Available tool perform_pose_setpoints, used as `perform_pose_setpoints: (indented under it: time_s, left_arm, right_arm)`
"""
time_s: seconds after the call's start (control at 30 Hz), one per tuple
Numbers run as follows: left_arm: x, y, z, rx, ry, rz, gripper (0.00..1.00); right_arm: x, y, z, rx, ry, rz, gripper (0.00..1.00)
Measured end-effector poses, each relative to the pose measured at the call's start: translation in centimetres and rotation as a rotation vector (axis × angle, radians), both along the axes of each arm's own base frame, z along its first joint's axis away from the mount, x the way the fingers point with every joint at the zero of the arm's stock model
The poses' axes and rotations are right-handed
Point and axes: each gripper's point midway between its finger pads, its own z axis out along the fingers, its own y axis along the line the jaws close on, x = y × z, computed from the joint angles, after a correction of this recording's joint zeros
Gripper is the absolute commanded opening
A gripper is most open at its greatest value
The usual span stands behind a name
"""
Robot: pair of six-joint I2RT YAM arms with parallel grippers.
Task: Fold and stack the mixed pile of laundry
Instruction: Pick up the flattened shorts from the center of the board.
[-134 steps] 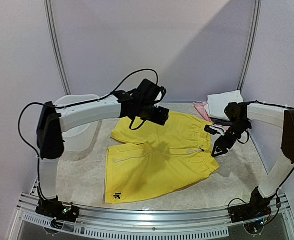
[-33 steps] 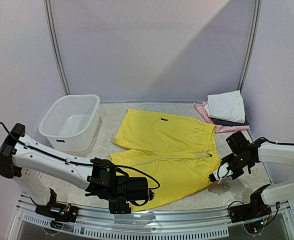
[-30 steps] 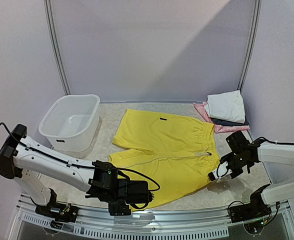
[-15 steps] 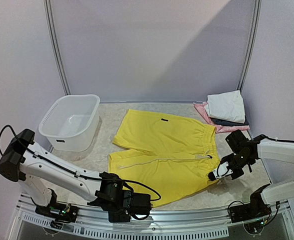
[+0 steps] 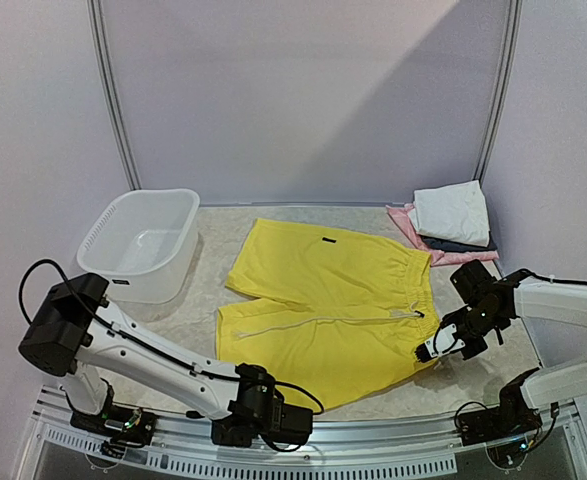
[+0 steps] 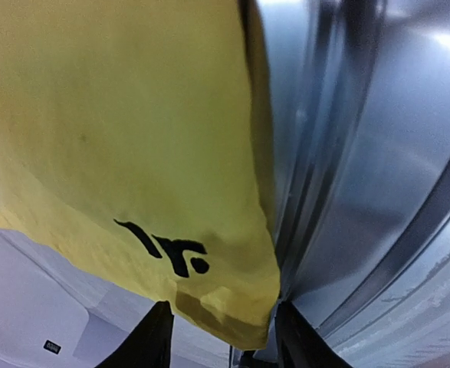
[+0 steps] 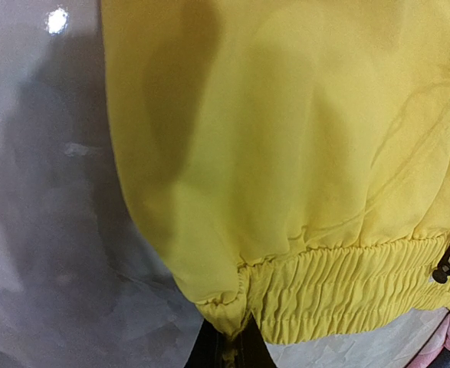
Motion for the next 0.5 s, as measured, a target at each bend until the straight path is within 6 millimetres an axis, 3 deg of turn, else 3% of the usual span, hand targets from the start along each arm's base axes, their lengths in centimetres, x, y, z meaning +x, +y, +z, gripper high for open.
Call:
perform_pose_setpoints:
  time_s: [0.03, 0.13, 0.17, 0.33, 0.5]
  left_arm:
    - [0.1, 0.1, 0.0, 0.011, -0.005, -0.003, 0.38]
    - [0.3, 0.3, 0.0, 0.034, -0.015, -0.007, 0.11]
    - [0.3, 0.3, 0.0, 0.043, -0.015, -0.014, 0.08]
    - [0.8, -0.2, 0.9, 0.056, -0.042, -0.038, 0.00]
    - [2.2, -0.3, 2.9, 0.018, -0.086, -0.018, 0.00]
  right_arm:
    - [0.0, 0.0, 0.0, 0.000, 0.000, 0.000, 0.00]
    - [0.0, 0.0, 0.0, -0.001, 0.000, 0.000, 0.00]
    - [0.0, 0.0, 0.0, -0.001, 0.000, 0.000, 0.00]
    - [-0.2, 0.0, 0.2, 0.001, 0.014, -0.013, 0.00]
    - [0.1, 1.0, 2.5, 0.048, 0.049, -0.058, 0.00]
